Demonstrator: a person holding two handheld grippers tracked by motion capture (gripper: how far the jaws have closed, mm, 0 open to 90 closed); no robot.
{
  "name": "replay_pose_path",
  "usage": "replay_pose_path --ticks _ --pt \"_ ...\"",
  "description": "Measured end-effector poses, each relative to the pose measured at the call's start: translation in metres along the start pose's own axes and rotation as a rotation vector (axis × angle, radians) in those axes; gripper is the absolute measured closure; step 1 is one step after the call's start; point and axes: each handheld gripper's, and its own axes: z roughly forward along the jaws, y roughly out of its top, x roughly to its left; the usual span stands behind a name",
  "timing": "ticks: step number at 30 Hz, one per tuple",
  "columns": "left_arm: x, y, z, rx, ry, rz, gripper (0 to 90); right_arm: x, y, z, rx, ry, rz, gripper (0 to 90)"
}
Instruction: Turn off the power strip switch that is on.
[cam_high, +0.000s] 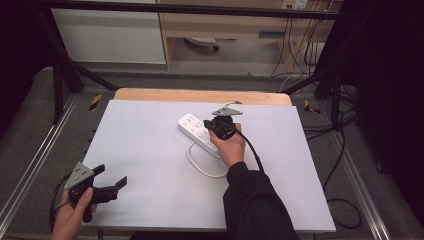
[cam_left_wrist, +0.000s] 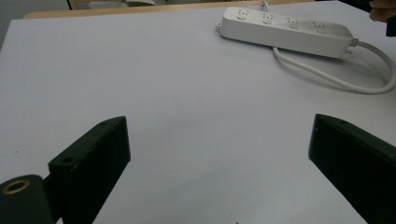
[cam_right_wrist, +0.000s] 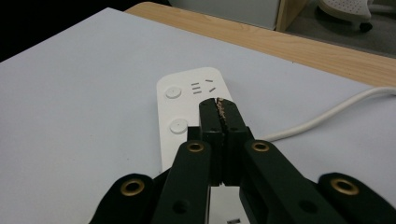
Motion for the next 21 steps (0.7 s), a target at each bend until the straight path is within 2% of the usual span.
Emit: replay_pose_path --ticks 11,21 --pt "0.0 0.0 0.0 -0.001 0.001 0.0 5.2 0.006 -0.008 0.008 0.037 0.004 -0.017 90.0" --pt "0.0 0.0 -0.001 -0.001 0.002 0.001 5.2 0.007 -0.013 0.01 0.054 0.001 -0.01 90.0"
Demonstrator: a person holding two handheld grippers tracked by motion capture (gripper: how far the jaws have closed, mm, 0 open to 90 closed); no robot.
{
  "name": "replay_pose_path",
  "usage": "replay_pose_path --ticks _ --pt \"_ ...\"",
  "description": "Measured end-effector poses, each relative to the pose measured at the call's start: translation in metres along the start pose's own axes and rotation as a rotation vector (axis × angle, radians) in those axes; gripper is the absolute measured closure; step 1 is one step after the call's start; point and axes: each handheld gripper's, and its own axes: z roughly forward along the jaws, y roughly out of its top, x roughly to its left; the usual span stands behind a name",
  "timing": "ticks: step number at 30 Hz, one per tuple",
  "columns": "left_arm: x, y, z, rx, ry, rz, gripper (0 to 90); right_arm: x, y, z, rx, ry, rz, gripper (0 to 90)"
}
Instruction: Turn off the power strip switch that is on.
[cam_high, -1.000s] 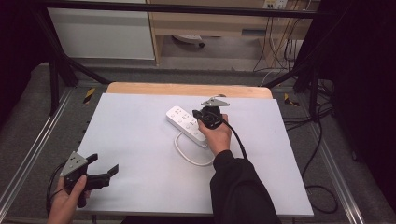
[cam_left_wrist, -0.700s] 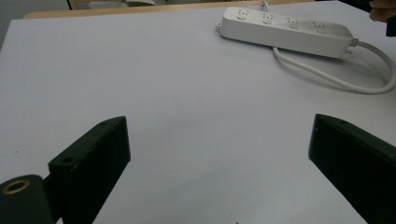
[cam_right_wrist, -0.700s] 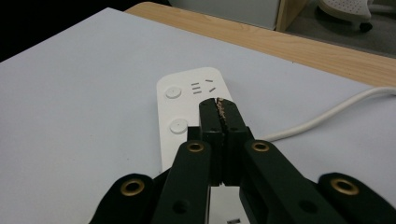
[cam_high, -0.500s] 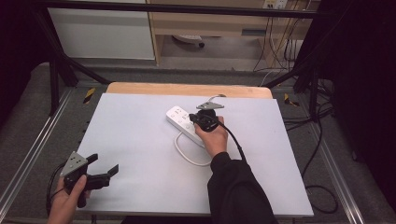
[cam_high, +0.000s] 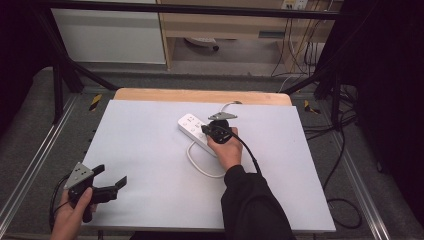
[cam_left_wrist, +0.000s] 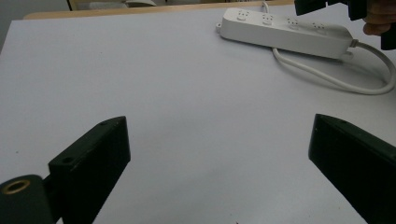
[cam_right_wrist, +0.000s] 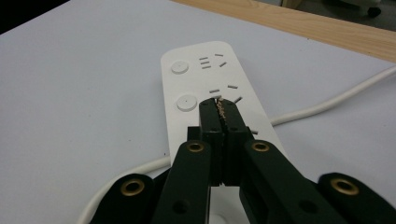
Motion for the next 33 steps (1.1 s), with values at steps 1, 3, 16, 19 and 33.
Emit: replay_pose_path --ticks 1,3,16,19,33 --pt "0.0 0.0 0.0 -0.001 -0.001 0.0 5.2 0.0004 -0.0003 0.0002 0.004 0.001 0.002 90.0" --pt "0.0001 0.0 0.0 -0.001 -0.001 0.0 5.2 0.0009 -0.0006 0.0006 0.01 0.002 0.001 90.0" --pt "0.0 0.0 -0.0002 -0.002 -0.001 0.001 5.2 0.0047 -0.0024 0.0021 0.033 0.009 -0.005 90.0" --pt "0.0 0.0 -0.0001 -0.001 -0.002 0.001 5.3 0.0049 -0.0029 0.0026 0.036 0.009 -0.005 90.0" --pt "-0.0003 0.0001 -0.0003 -0.003 -0.004 0.0 5.3 0.0069 -0.004 0.0048 0.056 0.0 0.0 90.0"
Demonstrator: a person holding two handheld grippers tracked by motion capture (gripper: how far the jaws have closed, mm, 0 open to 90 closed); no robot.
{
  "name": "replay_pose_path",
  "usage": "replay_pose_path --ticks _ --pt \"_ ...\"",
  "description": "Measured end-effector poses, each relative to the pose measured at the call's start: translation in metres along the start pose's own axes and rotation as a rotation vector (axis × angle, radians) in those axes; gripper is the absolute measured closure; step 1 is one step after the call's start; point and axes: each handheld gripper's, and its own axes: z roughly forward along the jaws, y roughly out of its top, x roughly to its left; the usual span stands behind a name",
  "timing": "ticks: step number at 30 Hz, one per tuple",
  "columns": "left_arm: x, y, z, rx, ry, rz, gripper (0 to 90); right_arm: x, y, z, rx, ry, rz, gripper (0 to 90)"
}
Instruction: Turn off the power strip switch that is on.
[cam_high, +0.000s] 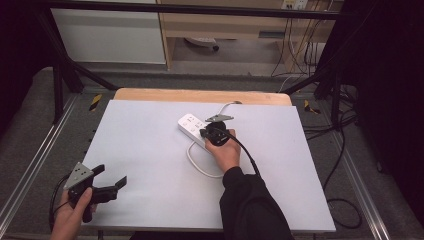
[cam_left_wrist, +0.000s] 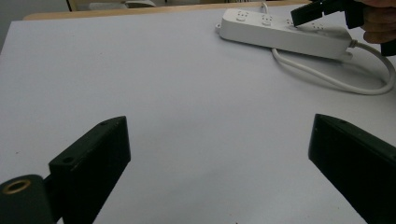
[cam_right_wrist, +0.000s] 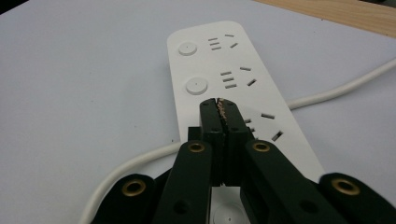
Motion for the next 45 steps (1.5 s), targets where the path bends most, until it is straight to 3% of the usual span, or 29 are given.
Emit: replay_pose_path --ticks 34,40,41,45 --pt "-0.001 0.0 0.0 -0.001 -0.002 -0.001 5.4 0.006 -0.004 0.005 0.006 -0.043 -0.015 90.0" --pt "-0.001 0.001 -0.001 -0.003 -0.002 0.002 5.4 0.009 -0.004 0.005 0.013 -0.066 -0.035 90.0" --pt "-0.001 0.001 -0.001 -0.004 -0.002 0.002 5.3 0.012 -0.004 0.004 0.024 -0.088 -0.067 90.0" --pt "-0.002 0.001 -0.001 -0.005 -0.003 0.003 5.4 0.008 -0.004 0.003 0.026 -0.081 -0.056 90.0"
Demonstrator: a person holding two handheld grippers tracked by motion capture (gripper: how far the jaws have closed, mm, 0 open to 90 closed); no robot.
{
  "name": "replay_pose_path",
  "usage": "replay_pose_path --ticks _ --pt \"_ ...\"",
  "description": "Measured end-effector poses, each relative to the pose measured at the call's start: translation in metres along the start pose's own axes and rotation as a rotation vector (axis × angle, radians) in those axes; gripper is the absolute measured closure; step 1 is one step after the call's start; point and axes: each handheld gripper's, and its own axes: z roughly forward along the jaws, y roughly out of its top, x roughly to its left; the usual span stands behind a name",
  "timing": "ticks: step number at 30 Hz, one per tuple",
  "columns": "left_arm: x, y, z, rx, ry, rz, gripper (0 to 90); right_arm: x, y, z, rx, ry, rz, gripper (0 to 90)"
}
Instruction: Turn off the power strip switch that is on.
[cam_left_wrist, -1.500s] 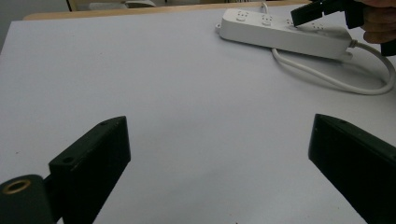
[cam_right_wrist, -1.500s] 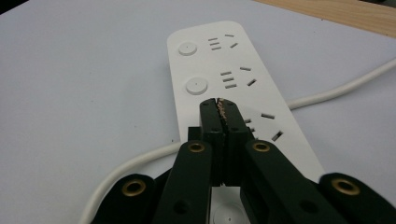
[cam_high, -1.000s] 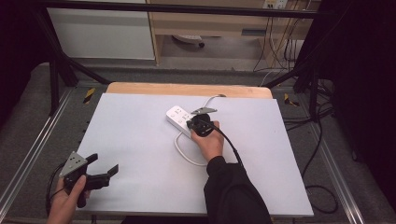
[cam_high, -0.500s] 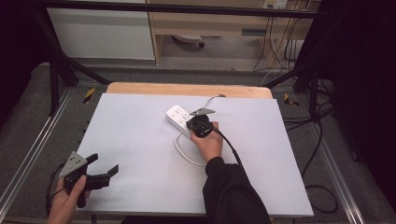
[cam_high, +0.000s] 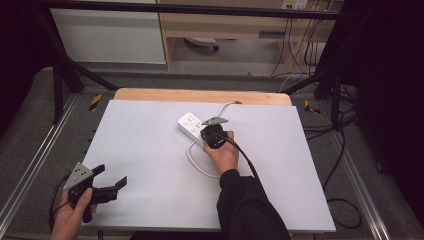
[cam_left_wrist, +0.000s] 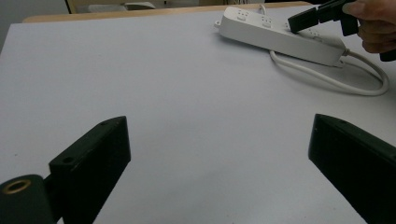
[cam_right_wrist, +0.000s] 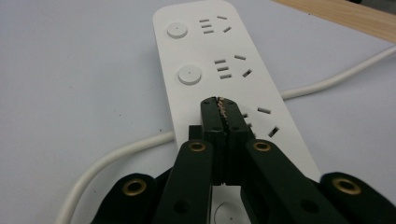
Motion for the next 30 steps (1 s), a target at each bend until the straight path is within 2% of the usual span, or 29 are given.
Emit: replay_pose_path --ticks 5,6,14,18,27,30 --pt "0.0005 0.0002 0.0002 -0.002 0.001 -0.002 5.4 -0.0022 0.0001 -0.0003 0.005 0.032 0.024 90.0" --pt "0.0006 0.0001 0.0004 -0.002 0.002 -0.002 5.4 -0.0024 0.0004 -0.0002 0.006 0.032 0.016 90.0" --pt "0.0008 0.0002 0.0001 0.0 0.001 -0.002 5.4 -0.0014 0.0012 0.0002 0.009 0.028 0.015 90.0" --pt "0.0005 0.0003 -0.0001 -0.002 0.001 -0.002 5.4 0.0008 0.004 0.0006 0.028 0.012 -0.022 90.0" --pt "0.001 0.0009 -0.0017 -0.01 0.001 -0.001 5.4 0.0042 0.0046 0.0022 0.035 -0.009 -0.045 90.0" --pt "0.0016 0.0005 -0.0014 -0.009 0.0 -0.007 5.4 0.0033 0.0048 0.002 0.036 -0.004 -0.038 90.0"
